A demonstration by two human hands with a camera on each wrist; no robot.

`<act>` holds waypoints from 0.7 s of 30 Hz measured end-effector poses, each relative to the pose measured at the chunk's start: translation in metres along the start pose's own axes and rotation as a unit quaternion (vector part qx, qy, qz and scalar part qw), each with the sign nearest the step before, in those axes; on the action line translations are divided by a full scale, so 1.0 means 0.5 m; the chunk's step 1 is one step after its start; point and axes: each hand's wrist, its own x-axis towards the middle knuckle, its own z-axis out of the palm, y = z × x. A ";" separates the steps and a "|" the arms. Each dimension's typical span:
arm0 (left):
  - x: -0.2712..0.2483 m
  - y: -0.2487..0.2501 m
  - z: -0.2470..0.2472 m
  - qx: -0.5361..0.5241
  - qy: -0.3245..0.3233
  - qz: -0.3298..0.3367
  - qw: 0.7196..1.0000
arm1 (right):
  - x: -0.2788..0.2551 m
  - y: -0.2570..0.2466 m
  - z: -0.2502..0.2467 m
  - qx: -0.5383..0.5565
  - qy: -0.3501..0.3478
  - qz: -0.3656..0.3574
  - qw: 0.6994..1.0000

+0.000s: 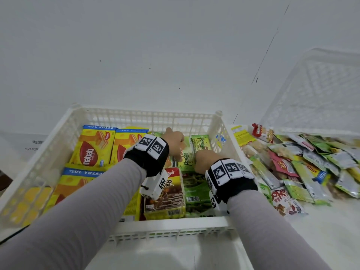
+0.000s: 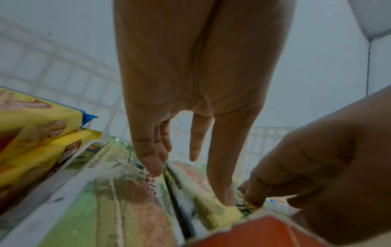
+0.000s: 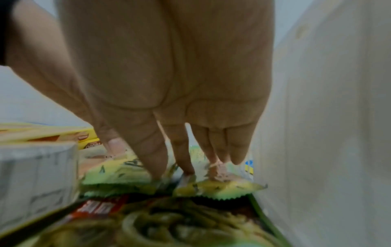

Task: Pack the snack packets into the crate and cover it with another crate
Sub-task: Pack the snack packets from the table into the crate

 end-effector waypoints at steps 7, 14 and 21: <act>-0.020 0.014 0.000 0.045 -0.067 0.055 0.995 | 0.027 0.011 0.022 0.062 0.044 -0.004 0.997; -0.031 0.022 -0.003 0.030 -0.100 0.048 0.993 | 0.037 0.004 0.033 0.085 0.048 -0.060 0.993; -0.055 -0.013 -0.058 0.079 -0.106 0.049 0.990 | 0.045 -0.018 0.043 0.050 0.008 -0.022 0.998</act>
